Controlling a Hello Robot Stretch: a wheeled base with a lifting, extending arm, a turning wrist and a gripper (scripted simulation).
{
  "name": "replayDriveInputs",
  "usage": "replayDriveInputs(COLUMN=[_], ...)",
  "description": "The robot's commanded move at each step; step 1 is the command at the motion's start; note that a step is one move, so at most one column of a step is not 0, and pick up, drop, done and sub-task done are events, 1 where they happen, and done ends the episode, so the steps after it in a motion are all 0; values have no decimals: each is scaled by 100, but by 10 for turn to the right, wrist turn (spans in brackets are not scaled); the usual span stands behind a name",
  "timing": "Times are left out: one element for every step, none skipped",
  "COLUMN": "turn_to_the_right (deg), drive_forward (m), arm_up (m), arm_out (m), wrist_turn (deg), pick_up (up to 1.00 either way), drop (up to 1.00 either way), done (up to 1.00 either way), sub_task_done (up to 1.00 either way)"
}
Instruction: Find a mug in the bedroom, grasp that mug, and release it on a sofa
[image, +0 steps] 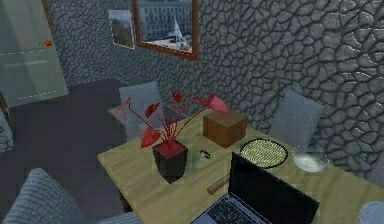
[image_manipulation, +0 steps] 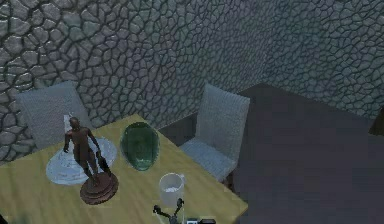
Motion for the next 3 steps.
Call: replayDriveInputs(turn_to_the_right=[0,0,0], drive_forward=[0,0,0], arm_up=[10,36,0], arm_out=[0,0,0], wrist_turn=[0,0,-450], pick_up=[0,0,0], drop=[0,0,0], done=[0,0,0], sub_task_done=[0,0,0])
